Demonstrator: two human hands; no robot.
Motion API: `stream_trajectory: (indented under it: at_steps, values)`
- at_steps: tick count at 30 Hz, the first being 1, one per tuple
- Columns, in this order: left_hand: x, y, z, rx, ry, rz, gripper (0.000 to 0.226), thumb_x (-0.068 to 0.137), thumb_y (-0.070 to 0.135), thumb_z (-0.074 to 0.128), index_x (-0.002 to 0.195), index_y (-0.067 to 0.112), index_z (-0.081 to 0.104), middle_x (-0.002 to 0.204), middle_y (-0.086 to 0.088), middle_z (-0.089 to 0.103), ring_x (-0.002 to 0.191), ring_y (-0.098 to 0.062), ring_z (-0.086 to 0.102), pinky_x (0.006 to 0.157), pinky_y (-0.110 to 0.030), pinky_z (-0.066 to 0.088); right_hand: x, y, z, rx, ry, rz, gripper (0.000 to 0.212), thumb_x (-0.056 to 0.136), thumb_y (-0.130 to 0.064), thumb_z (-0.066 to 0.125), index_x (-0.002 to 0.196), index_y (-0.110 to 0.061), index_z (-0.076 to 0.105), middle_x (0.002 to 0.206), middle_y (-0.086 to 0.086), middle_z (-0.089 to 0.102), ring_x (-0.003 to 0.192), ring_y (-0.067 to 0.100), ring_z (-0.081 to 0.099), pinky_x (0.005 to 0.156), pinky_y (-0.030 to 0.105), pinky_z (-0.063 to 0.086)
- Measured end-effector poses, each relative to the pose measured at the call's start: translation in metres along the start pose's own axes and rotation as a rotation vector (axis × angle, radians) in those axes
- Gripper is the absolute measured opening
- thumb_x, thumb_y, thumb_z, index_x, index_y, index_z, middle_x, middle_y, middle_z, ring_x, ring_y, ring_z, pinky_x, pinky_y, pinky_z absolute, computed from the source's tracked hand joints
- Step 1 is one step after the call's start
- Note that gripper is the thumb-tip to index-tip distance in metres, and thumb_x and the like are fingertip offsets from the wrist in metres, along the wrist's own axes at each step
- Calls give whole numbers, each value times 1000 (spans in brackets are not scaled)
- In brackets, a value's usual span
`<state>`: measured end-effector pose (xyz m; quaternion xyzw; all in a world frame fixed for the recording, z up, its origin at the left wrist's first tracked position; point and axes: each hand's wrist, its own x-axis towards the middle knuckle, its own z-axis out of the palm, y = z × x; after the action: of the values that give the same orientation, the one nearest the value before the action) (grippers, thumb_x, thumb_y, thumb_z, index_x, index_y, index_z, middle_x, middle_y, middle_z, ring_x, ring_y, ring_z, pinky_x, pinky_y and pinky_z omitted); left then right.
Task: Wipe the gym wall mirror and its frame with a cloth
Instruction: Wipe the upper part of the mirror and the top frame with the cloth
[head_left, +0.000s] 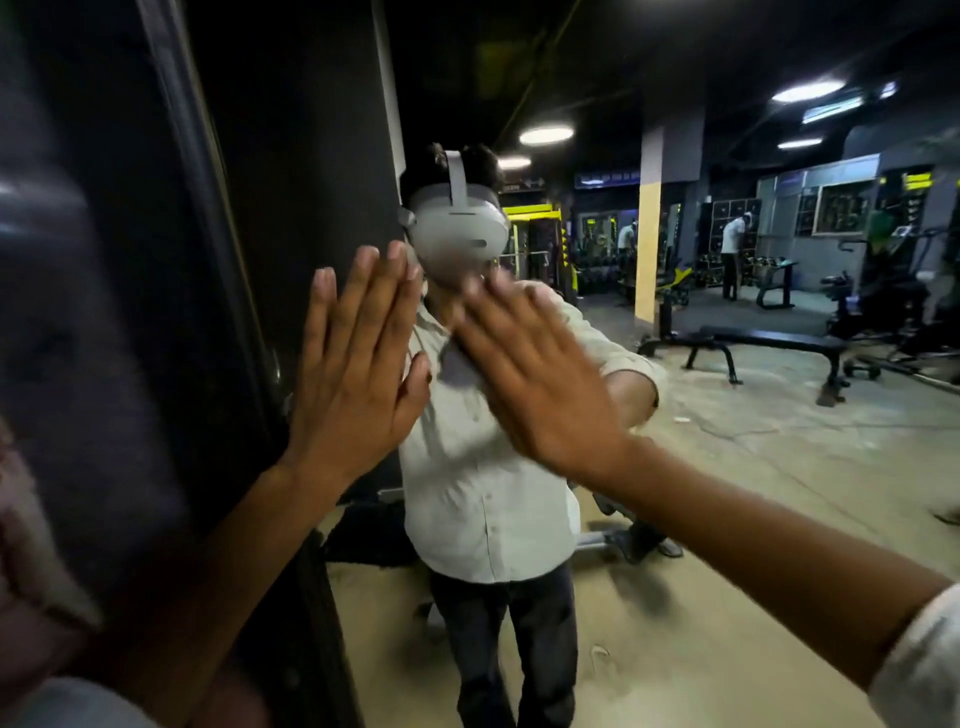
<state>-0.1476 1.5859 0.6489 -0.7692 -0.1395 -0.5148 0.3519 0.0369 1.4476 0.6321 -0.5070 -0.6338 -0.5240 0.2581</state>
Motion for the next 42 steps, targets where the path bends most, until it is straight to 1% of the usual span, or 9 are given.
stream_trajectory:
  at_steps: [6, 8, 13, 18, 24, 29, 34, 39, 42]
  values:
    - [-57, 35, 14, -2, -88, 271, 73, 103, 30, 51, 168, 7, 26, 175, -20, 20, 162, -38, 21, 129, -62, 21, -129, 4, 4, -131, -370, -456, 57, 111, -25, 36, 166, -11, 26, 175, 9, 16, 162, 30, 11, 132, 52, 6]
    - [-50, 42, 16, -18, -86, 236, 75, 101, 31, 54, 167, 7, 28, 174, -19, 22, 162, -37, 22, 130, -61, 19, -104, 33, -10, -146, -260, -374, 53, 113, -26, 30, 164, -10, 31, 172, 11, 22, 161, 31, 18, 131, 52, 9]
    - [6, 57, 14, -48, 18, 141, 67, 98, 23, 55, 161, 4, 41, 171, -19, 32, 160, -38, 27, 130, -63, 16, -51, 66, -32, -72, -13, 120, 66, 104, -25, 58, 161, 0, 33, 170, 22, 23, 160, 38, 18, 129, 60, 16]
    - [94, 80, 11, -22, 81, 46, 69, 102, 26, 52, 164, 3, 34, 174, -19, 24, 163, -36, 19, 130, -62, 16, -40, 108, -54, -134, -80, -182, 68, 105, -29, 56, 163, -4, 30, 172, 18, 20, 161, 35, 15, 128, 60, 19]
    - [194, 102, 14, 25, 128, 22, 76, 101, 32, 45, 168, 5, 21, 177, -16, 15, 165, -31, 11, 133, -56, 8, 50, 199, -104, -91, 196, 249, 62, 112, -38, 35, 165, -7, 26, 174, 14, 16, 163, 27, 8, 131, 53, 12]
    - [235, 108, 11, 80, 129, 78, 75, 103, 37, 36, 168, 4, 20, 177, -16, 15, 165, -29, 11, 134, -53, 9, 65, 228, -116, -165, 68, -54, 63, 112, -37, 38, 165, -6, 26, 174, 15, 17, 163, 26, 9, 131, 52, 15]
    - [235, 107, 14, 174, 88, 76, 75, 105, 41, 34, 169, 5, 16, 178, -15, 10, 166, -28, 6, 133, -55, 12, 95, 263, -142, -101, 260, 290, 61, 111, -39, 37, 165, -12, 26, 175, 9, 15, 163, 22, 6, 132, 49, 10]
    - [235, 107, 14, 184, 62, 77, 80, 107, 50, 35, 170, 6, 12, 178, -14, 6, 166, -28, 2, 133, -55, 10, 84, 255, -131, -164, 127, 55, 62, 112, -41, 35, 165, -10, 26, 175, 12, 16, 163, 24, 7, 133, 46, 7]
    - [233, 107, 15, 187, 58, 86, 82, 106, 53, 34, 170, 5, 12, 178, -15, 6, 166, -29, 3, 133, -56, 12, 84, 278, -144, -122, 250, 191, 59, 112, -40, 34, 164, -12, 30, 174, 10, 20, 162, 22, 11, 132, 49, 10]
